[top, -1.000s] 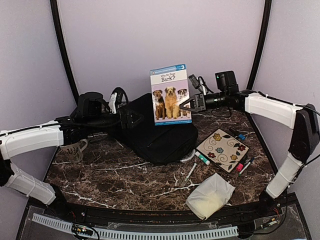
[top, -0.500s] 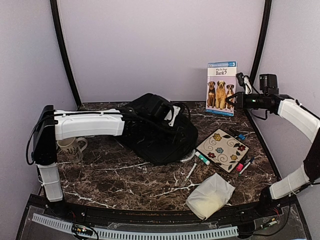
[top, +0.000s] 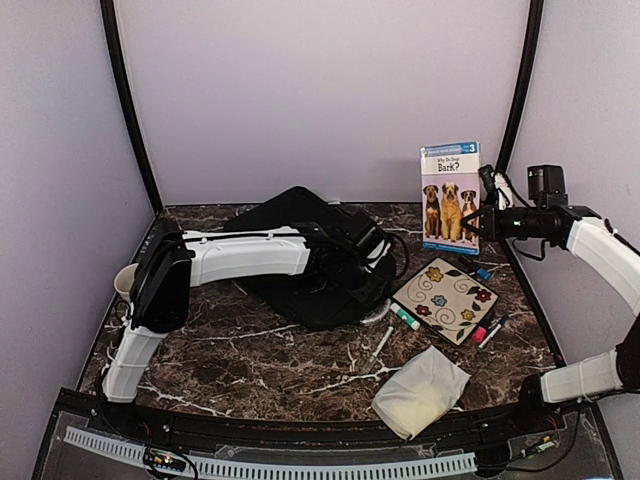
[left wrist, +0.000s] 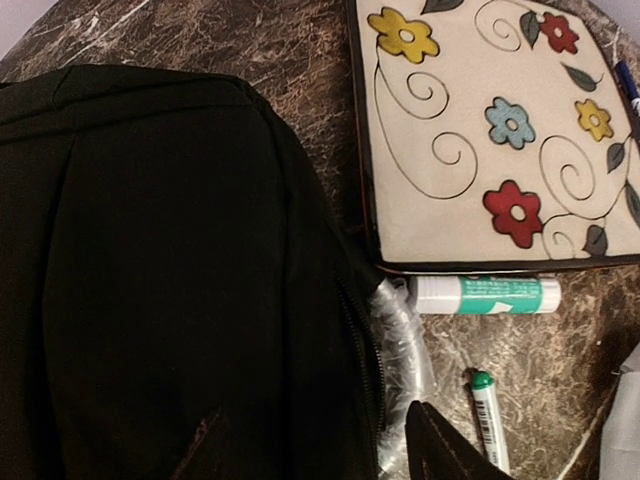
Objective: Pack the student bag
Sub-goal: Pick up the largest pocket of the bag from the student bag.
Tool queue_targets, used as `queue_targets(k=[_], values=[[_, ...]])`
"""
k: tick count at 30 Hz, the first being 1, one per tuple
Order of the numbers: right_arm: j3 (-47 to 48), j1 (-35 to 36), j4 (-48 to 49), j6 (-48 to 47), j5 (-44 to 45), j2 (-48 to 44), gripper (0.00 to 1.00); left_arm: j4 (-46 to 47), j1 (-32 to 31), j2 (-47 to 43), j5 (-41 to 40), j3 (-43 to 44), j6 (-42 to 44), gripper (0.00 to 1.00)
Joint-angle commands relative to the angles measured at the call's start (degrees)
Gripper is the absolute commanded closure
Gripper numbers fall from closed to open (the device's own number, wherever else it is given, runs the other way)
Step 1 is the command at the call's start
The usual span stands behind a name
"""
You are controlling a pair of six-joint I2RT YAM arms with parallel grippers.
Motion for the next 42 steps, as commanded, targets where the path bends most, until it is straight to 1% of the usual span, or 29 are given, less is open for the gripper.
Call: queue_targets(k=[1,3,4,11,13,15,16,17,22,27,30,32,38,40,42], values=[[-1.0,-0.3,2.7,-0.6,0.0,-1.1,1.0,-5.3,0.1,3.4,-3.9,3.8,4.5,0.38],[-1.4,-0.2,2.9,-0.5,0.3,-1.1,1.0,-6.0,0.1,5.0,-5.7,5.1,5.1,0.39],[-1.5,-0.2,2.9,-0.4,0.5,-1.1,1.0,-6.2,0.0,5.7,-7.6,5.7,5.3,0.41],[-2.5,-0.3,3.5,-0.2,-0.1,-0.6,1.0,-9.0,-0.6,9.2,-15.5,8.3,6.9,0.73],[-2.6,-0.2,3.6,-0.3,-0.1,-0.4,1.0,-9.7,-0.6,8.8,-17.2,9.0,6.5,0.8],[-2.6,-0.2,3.7,-0.2,-0.2,-0.2,1.0,-9.8,-0.6,7.7,-18.2,9.2,6.3,0.91],[-2.5,-0.2,3.8,-0.1,-0.3,0.0,1.0,-9.6,-0.6,7.0,-18.6,9.0,6.2,0.97],[-2.3,-0.2,3.8,-0.1,-0.4,0.1,1.0,-9.4,-0.6,6.1,-19.1,8.8,6.2,1.0],[0.6,0.2,2.3,0.7,-1.0,2.0,1.0,-9.4,-0.6,0.0,-22.6,7.0,6.6,1.0],[8.6,3.5,-3.9,0.0,-1.3,6.7,1.0,-9.1,-0.3,-6.8,-26.6,3.9,8.2,1.0],[12.2,5.5,-5.6,0.9,-3.5,8.1,1.0,-9.3,0.3,-10.8,-28.2,2.1,8.3,1.0],[13.5,6.9,-5.6,1.7,-6.7,8.8,1.0,-8.2,0.9,-13.8,-28.5,-0.1,8.6,1.0],[14.3,7.8,-4.0,2.8,-15.7,11.6,1.0,-2.6,4.6,-23.2,-25.7,-8.2,9.4,1.0],[16.5,7.8,-7.0,0.7,-19.4,13.7,1.0,-2.4,6.3,-24.9,-22.7,-9.7,8.5,1.0],[17.5,7.8,-8.4,2.0,-23.2,15.3,1.0,-3.2,7.6,-25.8,-20.2,-9.9,7.2,1.0]])
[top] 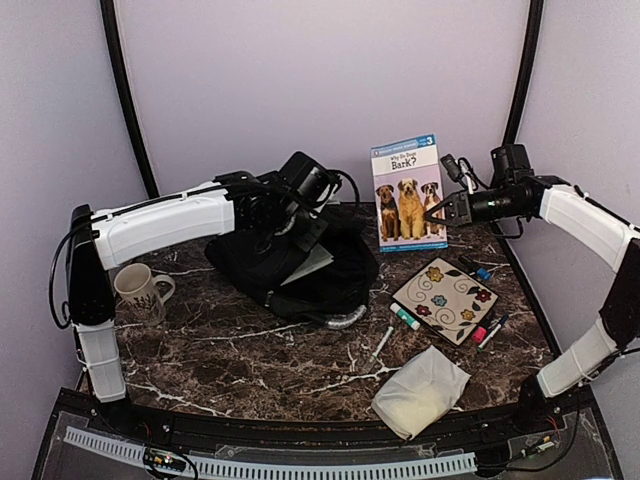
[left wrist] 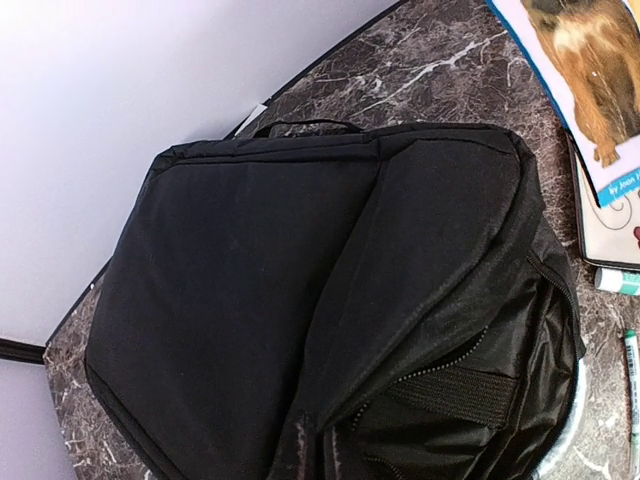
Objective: Pack the student bag
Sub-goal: Place the book in the largest pocket of the bag.
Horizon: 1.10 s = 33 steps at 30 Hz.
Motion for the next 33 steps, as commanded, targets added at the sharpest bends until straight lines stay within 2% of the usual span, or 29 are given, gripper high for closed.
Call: queue_targets(k=[1,4,8,12,17,23,28,33], values=[[3.2,0.2,0.2,1.7,-12.8,2.4,1.0,1.8,3.2,-5.8,3.0,-1.1,-2.3,1.0],[-0.3,2.7,2.4,2.3,-14.5,0.3,1.0,2.6,3.2,-7.8,4.6,-4.4,-4.1,1.0],[-3.3,8.7,-0.6,-4.5,-10.3,-2.1,1.0,12.8,3.2,-12.2,5.1,-14.5,-2.5,1.0],[-6.6,10.1,-3.6,-7.9,-9.6,-3.4,1.0,18.6,3.3,-15.7,4.1,-22.0,-2.3,1.0],[-11.9,12.1,-7.3,-10.0,-12.9,-5.6,1.0,25.2,3.3,-19.7,4.2,-29.0,-3.4,1.0],[-17.4,16.5,-3.6,-6.3,-17.3,-6.6,1.0,27.3,3.3,-21.4,3.0,-29.6,-6.3,1.0],[-17.1,20.3,-6.4,-7.1,-19.4,-1.5,1.0,27.9,3.3,-21.8,2.0,-29.0,-7.8,1.0],[-17.9,23.8,-2.0,-2.2,-21.0,3.6,1.0,28.1,3.2,-21.8,2.1,-27.6,-8.4,1.0]])
